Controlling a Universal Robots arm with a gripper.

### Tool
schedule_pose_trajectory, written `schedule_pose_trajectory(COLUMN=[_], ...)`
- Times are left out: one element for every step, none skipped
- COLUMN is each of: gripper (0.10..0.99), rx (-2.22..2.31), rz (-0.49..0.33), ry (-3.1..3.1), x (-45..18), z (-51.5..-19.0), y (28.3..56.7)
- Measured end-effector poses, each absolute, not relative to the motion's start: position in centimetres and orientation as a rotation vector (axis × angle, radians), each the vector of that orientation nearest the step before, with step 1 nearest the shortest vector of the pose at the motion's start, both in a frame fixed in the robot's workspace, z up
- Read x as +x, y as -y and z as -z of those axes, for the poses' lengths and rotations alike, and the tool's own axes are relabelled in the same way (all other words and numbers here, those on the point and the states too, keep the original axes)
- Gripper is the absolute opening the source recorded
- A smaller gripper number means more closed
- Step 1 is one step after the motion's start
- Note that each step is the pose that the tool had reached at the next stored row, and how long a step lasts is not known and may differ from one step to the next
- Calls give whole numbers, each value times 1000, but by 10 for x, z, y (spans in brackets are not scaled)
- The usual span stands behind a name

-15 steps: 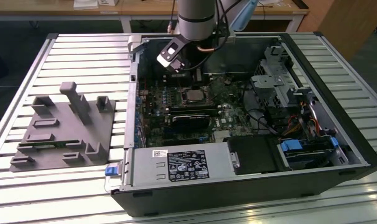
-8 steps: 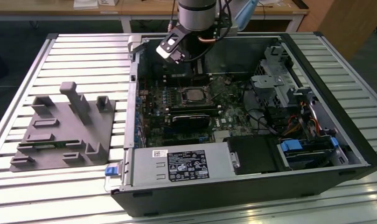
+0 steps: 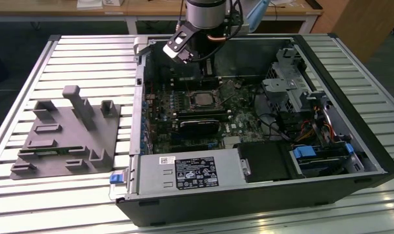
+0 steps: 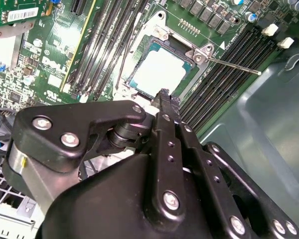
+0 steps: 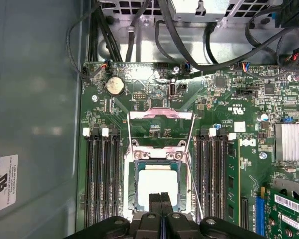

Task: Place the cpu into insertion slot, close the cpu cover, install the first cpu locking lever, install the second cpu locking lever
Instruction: 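Place the cpu into insertion slot, then close the cpu cover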

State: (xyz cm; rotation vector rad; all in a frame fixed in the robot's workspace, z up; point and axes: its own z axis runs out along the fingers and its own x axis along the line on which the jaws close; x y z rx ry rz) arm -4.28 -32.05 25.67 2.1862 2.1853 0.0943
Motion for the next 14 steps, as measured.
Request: schedule_pose_trajectory(gripper=[106,106,106,106,106,106,106,106,106,106,106,106,106,106], rx=[2186,2186,2186,2187,2187,2187,2188,2188,2188,2188,2188,2188,2188,2188], rz=[-94,-94,-94,-95,-95,-96,-97,-98,-98,-98,-98,-98,-98,-98], ry=[-2185,-2185,-2185,-2185,-2186,-2186,-2186,-2187,-2187,-2187,-2187,-2187,-2187,-2187], x=[-43,-43,-43,-43,-43,-43,-43,-43,-43,-43,-43,-43,-43,-43], z=[-257,-257,-257,-257,-257,-257,-257,-257,-257,-257,-258,-259,-260,-260], y=[320,320,320,320,320,320,320,320,320,321,321,320,320,320])
